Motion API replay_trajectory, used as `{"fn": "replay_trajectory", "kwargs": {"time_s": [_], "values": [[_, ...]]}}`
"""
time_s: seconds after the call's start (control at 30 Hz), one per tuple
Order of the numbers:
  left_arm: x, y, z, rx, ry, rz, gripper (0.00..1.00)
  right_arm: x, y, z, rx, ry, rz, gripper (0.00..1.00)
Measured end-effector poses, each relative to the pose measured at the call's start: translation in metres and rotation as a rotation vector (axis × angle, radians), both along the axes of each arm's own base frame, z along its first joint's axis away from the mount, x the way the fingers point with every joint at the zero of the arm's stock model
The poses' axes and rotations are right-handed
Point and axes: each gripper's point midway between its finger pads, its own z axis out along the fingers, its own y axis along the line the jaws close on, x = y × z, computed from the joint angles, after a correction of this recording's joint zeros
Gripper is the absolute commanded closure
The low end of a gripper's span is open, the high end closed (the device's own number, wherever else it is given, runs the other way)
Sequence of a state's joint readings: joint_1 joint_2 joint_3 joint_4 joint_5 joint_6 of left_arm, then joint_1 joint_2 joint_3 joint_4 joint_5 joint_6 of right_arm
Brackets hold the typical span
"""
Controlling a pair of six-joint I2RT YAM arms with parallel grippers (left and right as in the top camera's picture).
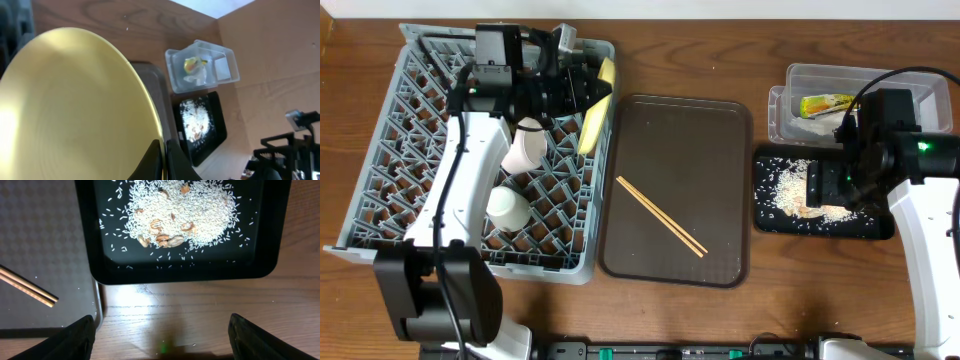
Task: Sort waste into correct bins and load items into the dishwasher
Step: 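Lift the yellow plate and stand it upright in the rack, then reach the left gripper to the chopsticks on the brown tray and grasp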
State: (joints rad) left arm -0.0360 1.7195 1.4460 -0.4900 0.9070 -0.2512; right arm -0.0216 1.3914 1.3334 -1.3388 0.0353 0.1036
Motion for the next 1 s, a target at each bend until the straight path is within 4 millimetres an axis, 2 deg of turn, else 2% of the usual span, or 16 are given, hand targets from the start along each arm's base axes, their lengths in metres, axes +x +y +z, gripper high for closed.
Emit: {"fn": "replay_trajectory", "kwargs": {"time_s": [0.07,0.13,0.23,0.27,0.3,0.33,0.43,0.47,0.5,0.6,0.73,0.83,0.9,1.0], "values": [[0.004,0.006,-0.008,0.029,0.015,0.033,0.91,0.0,0.0,0.0,0.0,0.0,0.0,0.17],[0.009,0.013,-0.015,0.075,0.024,0.075,0.84,0.0,0.0,0.0,0.0,0.0,0.0,0.17],[0.015,0.024,-0.023,0.14,0.023,0.13,0.62,0.0,0.0,0.0,0.0,0.0,0.0,0.17],[0.017,0.027,-0.025,0.156,0.023,0.145,0.6,0.0,0.0,0.0,0.0,0.0,0.0,0.17],[0.018,0.03,-0.026,0.168,0.023,0.158,0.51,0.0,0.0,0.0,0.0,0.0,0.0,0.17],[0.019,0.032,-0.027,0.179,0.022,0.166,0.46,0.0,0.0,0.0,0.0,0.0,0.0,0.17],[0.019,0.035,-0.03,0.197,0.031,0.185,0.45,0.0,0.0,0.0,0.0,0.0,0.0,0.17],[0.019,0.036,-0.031,0.202,0.036,0.188,0.39,0.0,0.0,0.0,0.0,0.0,0.0,0.17],[0.017,0.037,-0.03,0.209,0.038,0.191,0.39,0.0,0.0,0.0,0.0,0.0,0.0,0.17],[0.009,0.04,-0.023,0.219,0.045,0.201,0.37,0.0,0.0,0.0,0.0,0.0,0.0,0.17],[-0.024,0.046,0.003,0.273,0.061,0.242,0.36,0.0,0.0,0.0,0.0,0.0,0.0,0.17],[-0.063,0.042,0.018,0.335,0.109,0.276,0.36,0.0,0.0,0.0,0.0,0.0,0.0,0.17],[-0.088,0.032,0.017,0.373,0.167,0.278,0.36,0.0,0.0,0.0,0.0,-0.001,0.0,0.17],[-0.116,0.013,0.001,0.437,0.275,0.279,0.36,0.0,0.0,0.0,0.0,-0.001,0.0,0.17]]}}
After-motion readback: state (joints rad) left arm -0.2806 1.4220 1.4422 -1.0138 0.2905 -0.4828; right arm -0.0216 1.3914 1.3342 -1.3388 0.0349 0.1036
